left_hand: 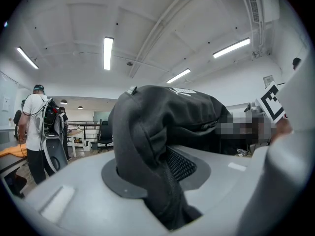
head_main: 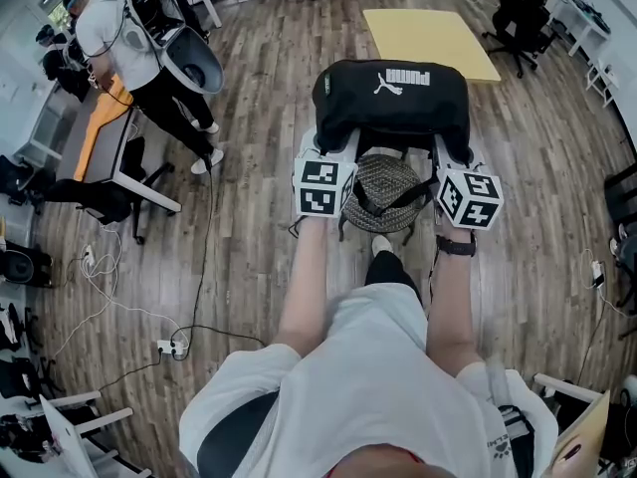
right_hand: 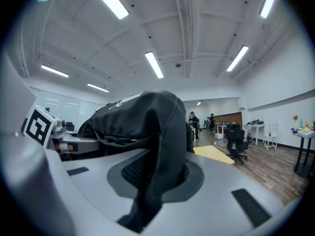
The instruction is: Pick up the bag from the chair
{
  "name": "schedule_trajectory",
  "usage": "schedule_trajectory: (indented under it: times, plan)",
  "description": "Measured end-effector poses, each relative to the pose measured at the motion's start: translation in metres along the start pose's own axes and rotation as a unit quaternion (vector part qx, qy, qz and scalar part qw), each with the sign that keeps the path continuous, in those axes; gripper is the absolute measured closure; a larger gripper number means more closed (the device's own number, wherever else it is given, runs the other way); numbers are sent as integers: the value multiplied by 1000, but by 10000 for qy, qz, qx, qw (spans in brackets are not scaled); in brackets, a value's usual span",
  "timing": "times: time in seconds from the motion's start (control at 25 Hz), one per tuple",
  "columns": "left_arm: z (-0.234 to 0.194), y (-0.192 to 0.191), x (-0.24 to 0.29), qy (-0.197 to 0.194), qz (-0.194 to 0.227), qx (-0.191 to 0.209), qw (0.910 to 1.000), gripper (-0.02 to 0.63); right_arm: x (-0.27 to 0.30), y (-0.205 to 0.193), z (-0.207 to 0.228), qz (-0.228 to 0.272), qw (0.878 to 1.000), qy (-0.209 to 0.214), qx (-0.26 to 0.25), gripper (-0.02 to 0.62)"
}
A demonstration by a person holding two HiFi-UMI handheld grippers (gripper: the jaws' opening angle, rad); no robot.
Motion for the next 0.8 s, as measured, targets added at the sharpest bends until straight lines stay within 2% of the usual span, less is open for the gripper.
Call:
schedule_trajectory:
  times: [0.32,0.8]
  plan:
    - [2,16,-13,-69,257,35,9996,466,-13,16,-8,260,9993,-161,-198,532]
    - [5,7,-8,-164,218,-157,9995,466,-15,13,-5,87,9993,-238,-274,532]
Point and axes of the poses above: the fingertips, and each gripper's own axes: x forward along the fingers, z to its right, y out of its top, the point moved 4 cm from there along -x, backward along the fingers, and after that the axes turned 3 degrees about -x, right-handed, at the moved point
